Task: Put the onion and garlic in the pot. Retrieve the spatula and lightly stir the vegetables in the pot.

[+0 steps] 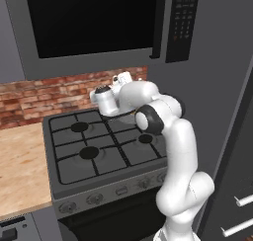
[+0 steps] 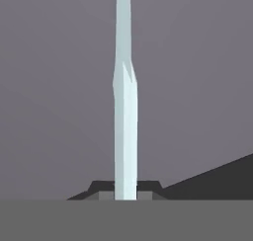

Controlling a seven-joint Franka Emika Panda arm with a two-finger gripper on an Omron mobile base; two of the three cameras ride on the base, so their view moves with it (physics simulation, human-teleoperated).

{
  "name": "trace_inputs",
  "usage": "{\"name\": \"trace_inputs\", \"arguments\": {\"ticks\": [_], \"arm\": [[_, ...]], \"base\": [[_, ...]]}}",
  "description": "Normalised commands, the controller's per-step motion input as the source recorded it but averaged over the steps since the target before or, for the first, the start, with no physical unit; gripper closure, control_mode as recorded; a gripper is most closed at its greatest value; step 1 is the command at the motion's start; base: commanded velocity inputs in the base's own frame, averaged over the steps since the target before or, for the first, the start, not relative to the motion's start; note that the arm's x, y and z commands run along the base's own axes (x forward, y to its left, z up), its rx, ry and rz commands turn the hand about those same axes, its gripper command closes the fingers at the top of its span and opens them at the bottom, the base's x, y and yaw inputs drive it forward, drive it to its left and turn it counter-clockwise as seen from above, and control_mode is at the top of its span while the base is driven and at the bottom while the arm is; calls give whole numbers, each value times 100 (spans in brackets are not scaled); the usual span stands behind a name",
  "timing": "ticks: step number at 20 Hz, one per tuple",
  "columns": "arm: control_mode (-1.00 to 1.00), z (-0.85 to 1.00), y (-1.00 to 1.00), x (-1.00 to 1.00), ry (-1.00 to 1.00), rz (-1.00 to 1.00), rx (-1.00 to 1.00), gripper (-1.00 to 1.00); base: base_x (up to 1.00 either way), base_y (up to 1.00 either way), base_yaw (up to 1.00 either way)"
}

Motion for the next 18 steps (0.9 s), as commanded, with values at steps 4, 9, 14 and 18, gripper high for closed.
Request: {"name": "trace_inputs", "arguments": {"ticks": [4,9,14,18], "arm": [[-100,0,-10,10,1,0,0,100],[-100,0,0,9,2,0,0,100],[-100,-6,0,0,7,0,0,100],[-100,-47,0,0,7,0,-1,100]], "base": [[0,0,0],[0,0,0],[0,0,0],[0,0,0]]}}
